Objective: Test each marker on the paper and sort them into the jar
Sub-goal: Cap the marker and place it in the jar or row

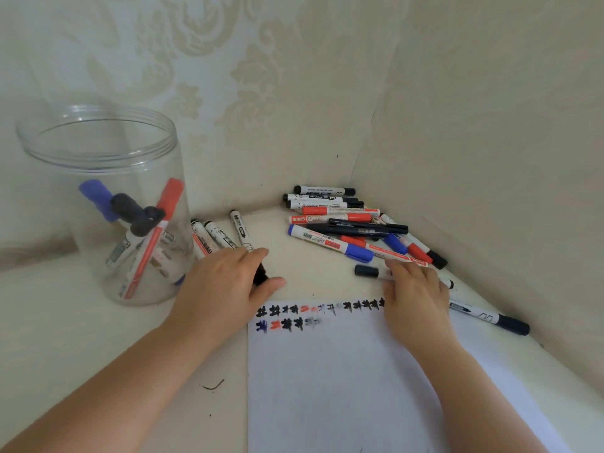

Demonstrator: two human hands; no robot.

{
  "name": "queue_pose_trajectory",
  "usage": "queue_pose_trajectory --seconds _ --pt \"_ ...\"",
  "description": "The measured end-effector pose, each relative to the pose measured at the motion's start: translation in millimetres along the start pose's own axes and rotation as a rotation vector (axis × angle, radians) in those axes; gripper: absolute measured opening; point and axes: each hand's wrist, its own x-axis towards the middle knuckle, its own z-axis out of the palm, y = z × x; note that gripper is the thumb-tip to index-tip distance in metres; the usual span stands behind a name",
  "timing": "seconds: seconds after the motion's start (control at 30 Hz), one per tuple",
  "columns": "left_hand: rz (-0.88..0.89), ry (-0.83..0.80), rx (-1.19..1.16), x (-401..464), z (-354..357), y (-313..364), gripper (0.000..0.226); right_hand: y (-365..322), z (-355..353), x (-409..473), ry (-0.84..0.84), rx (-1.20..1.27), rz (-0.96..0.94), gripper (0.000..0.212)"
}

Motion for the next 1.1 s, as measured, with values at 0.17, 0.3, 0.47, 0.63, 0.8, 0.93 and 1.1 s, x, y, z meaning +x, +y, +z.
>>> queue_pose_trajectory --seconds 0.17,0.3,0.47,0.63,0.8,0.93,1.1 --pt "-0.056 0.056 0.084 3.0 10.4 -1.2 0.051 -5.9 2.5 0.6 0.032 0.064 -0.177 0.029" --pt "-0.102 0.017 0.070 8.4 15.7 2.0 0.064 -13.2 -0.6 -3.4 0.194 0.339 -0.337 0.021" --pt "-0.020 -0.019 0.095 7.7 15.4 -6.5 0.055 -26.0 -18.3 -12.2 0.246 0.975 -0.230 0.016" --pt "-0.052 -0.030 0.113 8.2 15.4 -5.5 0.037 -24.6 -29.7 -16.1 -0.014 1.390 -0.028 0.029" --pt "-0.080 -0.033 0.110 3.9 13.3 -4.7 0.044 -18.2 -23.2 -13.3 -0.487 1.569 0.151 0.039" --pt "-0.086 -0.021 0.113 4.6 10.3 -1.1 0.062 -17.0 -23.5 -11.1 -0.594 1.799 0.161 0.030" --pt "0.040 -0.004 -0.069 2.3 5.7 5.1 0.042 -19.3 -21.9 -13.3 -0.594 1.810 0.030 0.020"
